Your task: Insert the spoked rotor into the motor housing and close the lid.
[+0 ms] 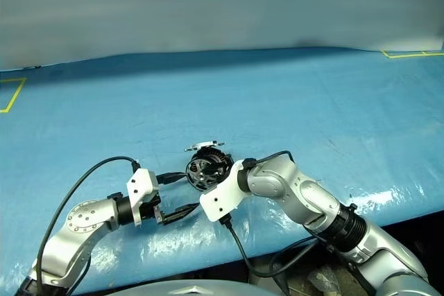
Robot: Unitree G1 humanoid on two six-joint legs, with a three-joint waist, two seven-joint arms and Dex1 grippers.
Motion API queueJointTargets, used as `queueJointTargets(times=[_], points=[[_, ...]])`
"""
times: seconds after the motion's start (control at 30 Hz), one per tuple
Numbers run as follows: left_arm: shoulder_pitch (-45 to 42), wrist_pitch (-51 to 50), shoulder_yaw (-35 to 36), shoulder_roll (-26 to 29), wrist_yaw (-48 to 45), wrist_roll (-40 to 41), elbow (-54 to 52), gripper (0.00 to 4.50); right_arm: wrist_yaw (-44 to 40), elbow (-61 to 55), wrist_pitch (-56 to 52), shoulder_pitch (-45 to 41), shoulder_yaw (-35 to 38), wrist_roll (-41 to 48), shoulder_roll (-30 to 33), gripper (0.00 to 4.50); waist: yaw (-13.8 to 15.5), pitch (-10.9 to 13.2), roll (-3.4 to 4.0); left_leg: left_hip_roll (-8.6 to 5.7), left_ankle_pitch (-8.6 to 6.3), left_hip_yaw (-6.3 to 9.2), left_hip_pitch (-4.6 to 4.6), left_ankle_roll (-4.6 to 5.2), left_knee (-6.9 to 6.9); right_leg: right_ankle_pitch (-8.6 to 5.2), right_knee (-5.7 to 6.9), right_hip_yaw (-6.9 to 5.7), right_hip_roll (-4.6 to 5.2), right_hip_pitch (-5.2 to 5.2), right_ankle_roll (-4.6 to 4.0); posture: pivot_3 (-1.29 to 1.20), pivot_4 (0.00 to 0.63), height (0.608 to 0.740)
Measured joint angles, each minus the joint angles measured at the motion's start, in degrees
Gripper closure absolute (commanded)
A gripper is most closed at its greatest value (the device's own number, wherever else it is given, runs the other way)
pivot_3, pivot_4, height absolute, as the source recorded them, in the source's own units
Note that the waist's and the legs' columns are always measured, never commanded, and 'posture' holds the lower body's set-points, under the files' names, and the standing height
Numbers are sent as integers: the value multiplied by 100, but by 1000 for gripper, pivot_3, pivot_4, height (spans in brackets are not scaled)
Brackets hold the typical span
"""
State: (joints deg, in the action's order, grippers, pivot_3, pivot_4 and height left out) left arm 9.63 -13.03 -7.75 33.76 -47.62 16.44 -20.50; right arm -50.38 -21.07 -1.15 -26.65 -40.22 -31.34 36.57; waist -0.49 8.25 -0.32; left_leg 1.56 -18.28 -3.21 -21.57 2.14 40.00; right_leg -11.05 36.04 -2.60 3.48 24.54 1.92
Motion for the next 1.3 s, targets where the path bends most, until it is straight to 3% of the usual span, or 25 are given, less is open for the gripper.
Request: queueJointTargets(times=[0.4,0.5,0.67,0.87,1.3], points=[[-273,245,-77,-240,20,-181,374,0,-310,144,167,-98,242,-543,-25,2314,1,-2,-2,0,4,1,4,-4,6,5,3,1,-2,-4,3,0,150,740],[-299,347,-82,-339,63,-240,475,0,-358,202,198,-119,323,-552,-30,2900,1,-2,-2,0,5,1,5,-5,7,6,3,1,-2,-4,3,0,150,740],[-297,392,-83,-430,137,-288,477,0,-418,323,305,-160,494,-643,-22,4454,-1,-3,-3,0,5,1,9,-4,6,7,4,2,-2,-7,3,0,150,740],[-276,389,-83,-490,233,-297,476,0,-500,528,294,-84,493,-706,-65,4454,-10,-3,-4,2,6,1,15,-5,7,9,6,3,-4,-10,-2,0,150,740],[-357,363,-90,-523,246,-292,475,0,-811,236,-364,39,1212,-94,-213,4454,2,-2,-3,1,5,3,6,-3,6,9,5,1,-3,-4,-5,0,150,740]])
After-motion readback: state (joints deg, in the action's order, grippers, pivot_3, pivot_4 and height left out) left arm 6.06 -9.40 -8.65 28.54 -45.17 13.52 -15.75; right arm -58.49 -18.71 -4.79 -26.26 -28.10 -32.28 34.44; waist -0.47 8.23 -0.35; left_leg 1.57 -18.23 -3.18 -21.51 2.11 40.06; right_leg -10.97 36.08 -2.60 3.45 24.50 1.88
